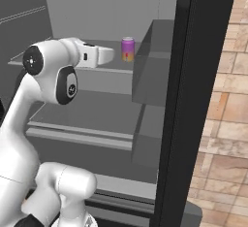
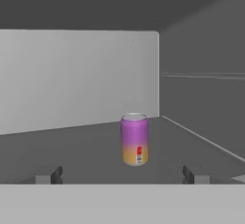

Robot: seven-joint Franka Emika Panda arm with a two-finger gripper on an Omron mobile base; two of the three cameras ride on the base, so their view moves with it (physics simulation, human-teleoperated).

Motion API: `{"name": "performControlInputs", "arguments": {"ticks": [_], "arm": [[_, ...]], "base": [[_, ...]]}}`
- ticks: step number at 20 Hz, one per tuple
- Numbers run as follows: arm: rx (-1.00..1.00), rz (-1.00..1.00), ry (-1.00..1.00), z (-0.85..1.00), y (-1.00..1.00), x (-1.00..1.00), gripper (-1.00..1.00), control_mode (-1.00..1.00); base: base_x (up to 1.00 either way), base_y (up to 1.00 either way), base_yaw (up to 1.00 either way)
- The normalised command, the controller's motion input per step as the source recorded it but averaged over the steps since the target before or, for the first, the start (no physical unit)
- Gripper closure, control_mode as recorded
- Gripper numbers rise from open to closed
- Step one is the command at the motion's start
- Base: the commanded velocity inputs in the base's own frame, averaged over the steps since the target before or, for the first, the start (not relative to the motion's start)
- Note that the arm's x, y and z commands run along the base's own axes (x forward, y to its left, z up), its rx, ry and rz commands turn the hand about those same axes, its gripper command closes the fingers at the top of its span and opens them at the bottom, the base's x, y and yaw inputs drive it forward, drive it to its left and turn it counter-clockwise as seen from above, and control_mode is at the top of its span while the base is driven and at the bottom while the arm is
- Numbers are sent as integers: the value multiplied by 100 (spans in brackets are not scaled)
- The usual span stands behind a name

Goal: Open the fridge, grab two sodas, and place both sodas inside the bowl with ice on the dining counter.

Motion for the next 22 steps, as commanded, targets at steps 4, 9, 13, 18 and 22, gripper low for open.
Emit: {"name": "performControlInputs", "arguments": {"ticks": [4, 9, 13, 18, 22], "arm": [[1, 0, 0, -5, -26, 24, -100, -100], [0, 0, 0, -10, -10, 22, -100, -100], [0, 0, 0, -13, -1, 22, -100, -100], [0, 0, 0, -10, -1, 26, -100, -100], [0, 0, 0, -1, -9, 39, -100, -100]], "base": [[0, 0, 0], [0, 0, 0], [0, 0, 0], [0, 0, 0], [0, 0, 0]]}}
